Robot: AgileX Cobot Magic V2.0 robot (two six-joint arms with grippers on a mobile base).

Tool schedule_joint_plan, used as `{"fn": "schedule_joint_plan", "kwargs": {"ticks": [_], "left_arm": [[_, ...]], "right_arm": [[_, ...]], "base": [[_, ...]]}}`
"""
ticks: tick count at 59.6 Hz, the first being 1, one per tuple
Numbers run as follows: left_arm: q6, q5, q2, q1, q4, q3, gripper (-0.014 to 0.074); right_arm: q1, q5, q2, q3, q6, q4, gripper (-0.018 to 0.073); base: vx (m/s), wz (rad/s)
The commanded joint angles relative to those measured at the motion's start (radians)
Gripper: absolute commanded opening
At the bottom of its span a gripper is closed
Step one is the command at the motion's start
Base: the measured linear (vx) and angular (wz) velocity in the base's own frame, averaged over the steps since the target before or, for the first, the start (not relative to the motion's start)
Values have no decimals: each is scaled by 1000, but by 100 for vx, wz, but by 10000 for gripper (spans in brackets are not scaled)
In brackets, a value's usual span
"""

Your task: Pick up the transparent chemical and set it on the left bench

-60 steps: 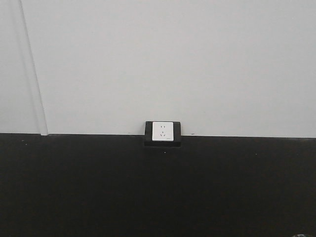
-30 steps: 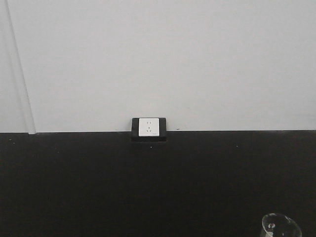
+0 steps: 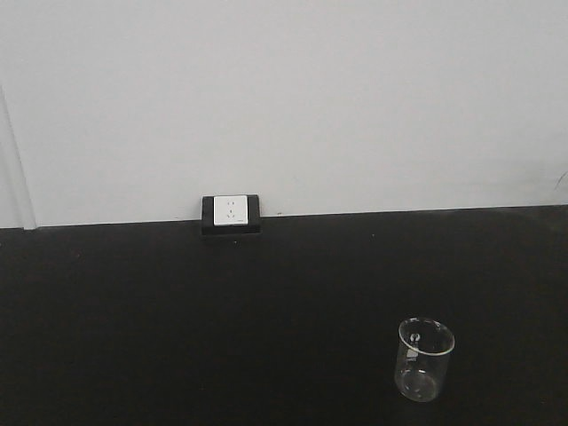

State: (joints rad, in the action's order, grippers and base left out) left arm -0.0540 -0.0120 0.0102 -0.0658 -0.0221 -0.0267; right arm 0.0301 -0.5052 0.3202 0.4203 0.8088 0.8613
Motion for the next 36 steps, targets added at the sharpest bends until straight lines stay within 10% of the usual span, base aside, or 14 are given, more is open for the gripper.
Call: {"fn": "schedule_joint_plan", "kwargs": {"ticks": [1,36], "left_arm": [[8,78,19,-2,-1,-16,-3],[8,78,19,-2,-1,-16,-3]], "right_arm": [[-2,44,7,30,9,31,-3],[-2,45,7,30,9,31,-3]], "base": [[-25,-5],[-32,15]]}}
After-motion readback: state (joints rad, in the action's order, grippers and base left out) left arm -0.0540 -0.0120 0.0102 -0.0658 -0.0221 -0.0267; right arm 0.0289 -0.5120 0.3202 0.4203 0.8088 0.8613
